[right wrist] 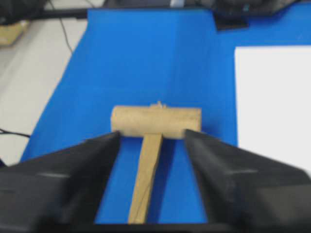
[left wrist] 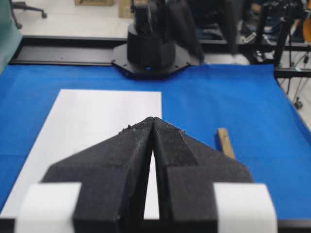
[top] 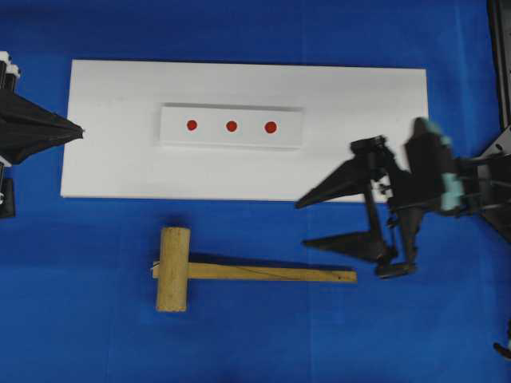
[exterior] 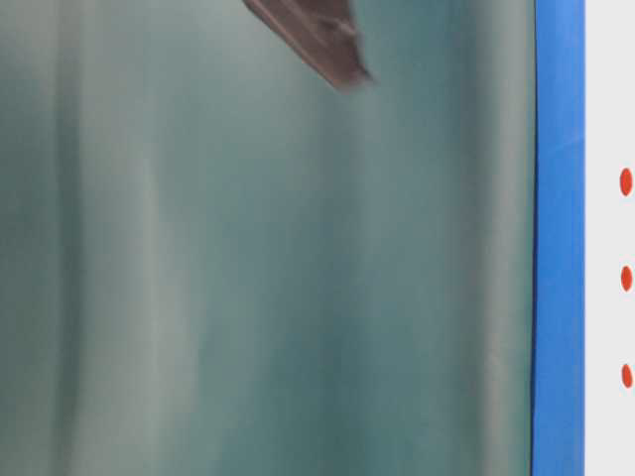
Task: Hit the mark with a hammer.
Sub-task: 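Reach the right gripper to the wooden mallet handle and grasp it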
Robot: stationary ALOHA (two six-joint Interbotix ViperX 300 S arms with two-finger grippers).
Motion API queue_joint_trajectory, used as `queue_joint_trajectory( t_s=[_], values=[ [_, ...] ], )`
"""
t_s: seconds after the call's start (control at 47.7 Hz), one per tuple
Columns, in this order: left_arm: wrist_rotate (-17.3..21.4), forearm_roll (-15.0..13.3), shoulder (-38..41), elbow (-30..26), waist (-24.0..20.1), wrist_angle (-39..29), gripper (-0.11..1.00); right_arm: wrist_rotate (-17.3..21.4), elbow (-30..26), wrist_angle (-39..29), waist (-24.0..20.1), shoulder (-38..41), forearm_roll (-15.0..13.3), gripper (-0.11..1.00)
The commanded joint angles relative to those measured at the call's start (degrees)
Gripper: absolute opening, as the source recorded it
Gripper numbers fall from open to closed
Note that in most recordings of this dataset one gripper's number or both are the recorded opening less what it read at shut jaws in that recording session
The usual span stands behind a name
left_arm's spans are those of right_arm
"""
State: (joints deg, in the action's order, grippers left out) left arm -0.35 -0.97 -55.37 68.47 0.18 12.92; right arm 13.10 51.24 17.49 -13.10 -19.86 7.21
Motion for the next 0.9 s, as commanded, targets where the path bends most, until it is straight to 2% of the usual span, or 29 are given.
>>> queue_joint_trajectory(
  t_s=[0.0, 0.084, 0.126, 0.314, 0.461, 0.691, 0.88],
  values=[
    [-0.1, -0.1, 0.4, -0.5, 0.1, 0.3, 0.0, 0.0, -3.3, -0.2, -0.9, 3.1, 0.7, 0.7],
    [0.0, -0.1, 0.4, -0.4, 0.1, 0.3, 0.0, 0.0, -5.4, -0.4, -1.2, 6.8, 1.8, 0.88],
    [-0.1, -0.1, 0.4, -0.4, 0.1, 0.3, 0.0, 0.0, -6.2, -0.2, -1.4, 8.3, 2.5, 0.9],
    [-0.1, -0.1, 0.3, -0.3, 0.1, 0.3, 0.0, 0.0, -8.9, 0.9, -2.0, 14.8, 4.9, 0.88],
    [-0.1, -0.1, 0.2, -0.1, 0.1, 0.3, 0.0, 0.0, -10.5, 4.4, -2.5, 20.5, 6.6, 0.88],
    [0.0, -0.1, 0.4, 0.4, 0.1, 0.4, 0.0, -0.7, -12.9, 9.8, -3.6, 29.8, 12.8, 0.88],
    [0.0, -0.1, 0.4, 0.5, 0.1, 0.4, 0.0, -1.1, -15.2, 12.0, -5.1, 35.9, 16.0, 0.88]
  ],
)
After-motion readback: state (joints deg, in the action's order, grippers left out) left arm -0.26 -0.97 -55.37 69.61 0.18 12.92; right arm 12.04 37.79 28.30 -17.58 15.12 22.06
